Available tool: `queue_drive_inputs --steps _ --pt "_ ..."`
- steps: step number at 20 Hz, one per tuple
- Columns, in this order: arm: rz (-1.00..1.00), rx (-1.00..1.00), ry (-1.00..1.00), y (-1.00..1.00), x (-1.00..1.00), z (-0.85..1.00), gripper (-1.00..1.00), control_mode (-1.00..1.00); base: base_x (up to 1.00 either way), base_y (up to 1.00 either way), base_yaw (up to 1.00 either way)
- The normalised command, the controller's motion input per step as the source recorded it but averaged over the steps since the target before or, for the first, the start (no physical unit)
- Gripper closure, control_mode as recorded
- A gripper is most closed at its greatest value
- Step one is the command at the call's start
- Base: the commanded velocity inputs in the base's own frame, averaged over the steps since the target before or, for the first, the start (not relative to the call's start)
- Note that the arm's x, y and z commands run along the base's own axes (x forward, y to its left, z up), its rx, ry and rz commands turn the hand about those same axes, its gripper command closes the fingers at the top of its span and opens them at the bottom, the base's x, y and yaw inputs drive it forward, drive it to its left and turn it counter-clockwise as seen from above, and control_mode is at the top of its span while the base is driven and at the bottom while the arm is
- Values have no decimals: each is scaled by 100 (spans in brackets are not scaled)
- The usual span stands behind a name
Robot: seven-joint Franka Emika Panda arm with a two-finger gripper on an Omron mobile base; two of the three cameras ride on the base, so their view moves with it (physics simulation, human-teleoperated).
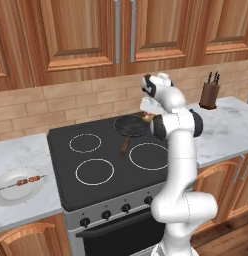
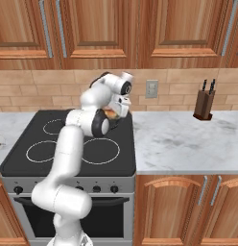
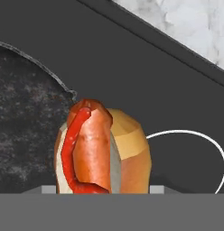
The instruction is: Place the cold items (potato and lemon) from the fridge in one tupperware on the dining counter. Place the warm items (hot dog and kebab skewer) in the stove area in another tupperware.
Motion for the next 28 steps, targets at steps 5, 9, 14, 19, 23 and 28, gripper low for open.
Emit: queue_drive_inputs --steps 5,9,14,19,23,28 --pt "-22 7 -22 -43 -100 -3 100 -100 0 0 0" --pt "-22 4 -27 -40 -100 0 100 -100 0 0 0" --pt "-23 1 -26 -31 -100 28 100 -100 0 0 0" --pt "-22 0 -15 -18 -100 64 100 -100 0 0 0" --pt "-10 -25 1 0 -100 83 100 -100 0 0 0" --pt "0 -34 14 0 -95 70 100 -100 0 0 0"
